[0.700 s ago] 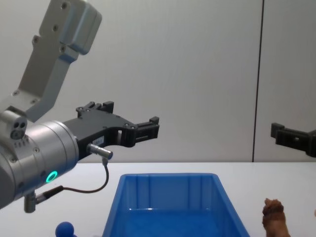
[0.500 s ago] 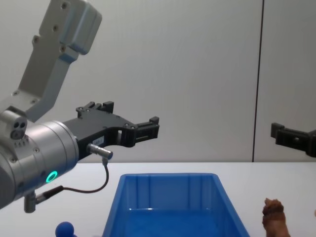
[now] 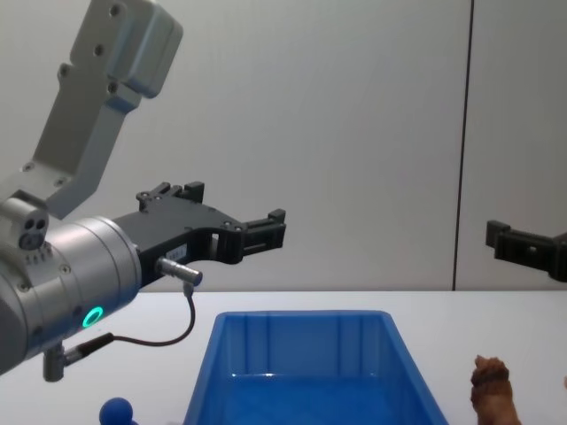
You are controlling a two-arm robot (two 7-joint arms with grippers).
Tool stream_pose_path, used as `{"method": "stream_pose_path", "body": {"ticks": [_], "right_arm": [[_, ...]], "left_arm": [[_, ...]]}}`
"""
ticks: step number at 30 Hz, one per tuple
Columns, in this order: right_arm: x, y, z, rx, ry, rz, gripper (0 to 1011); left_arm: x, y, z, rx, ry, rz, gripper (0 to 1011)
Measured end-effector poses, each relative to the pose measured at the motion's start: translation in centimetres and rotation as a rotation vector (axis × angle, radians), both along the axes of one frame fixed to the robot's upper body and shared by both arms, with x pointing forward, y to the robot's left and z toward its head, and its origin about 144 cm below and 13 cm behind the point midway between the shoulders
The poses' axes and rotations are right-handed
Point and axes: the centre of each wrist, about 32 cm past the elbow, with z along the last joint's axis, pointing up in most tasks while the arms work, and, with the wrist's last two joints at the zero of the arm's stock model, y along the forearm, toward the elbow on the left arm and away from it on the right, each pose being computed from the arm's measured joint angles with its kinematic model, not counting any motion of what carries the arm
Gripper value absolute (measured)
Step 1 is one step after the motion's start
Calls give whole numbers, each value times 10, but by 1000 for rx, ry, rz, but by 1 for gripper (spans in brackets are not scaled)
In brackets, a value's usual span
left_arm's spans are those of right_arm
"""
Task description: Pick up the two dolls from the table and place them into the box.
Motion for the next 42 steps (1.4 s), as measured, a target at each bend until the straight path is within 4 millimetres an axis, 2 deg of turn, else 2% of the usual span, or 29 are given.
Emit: {"method": "stream_pose_path", "body": {"ticks": [42], "right_arm": [[0,-1,0,-1,3,-2,1001]], "left_arm": [[0,0,0,0,0,0,1001]]}}
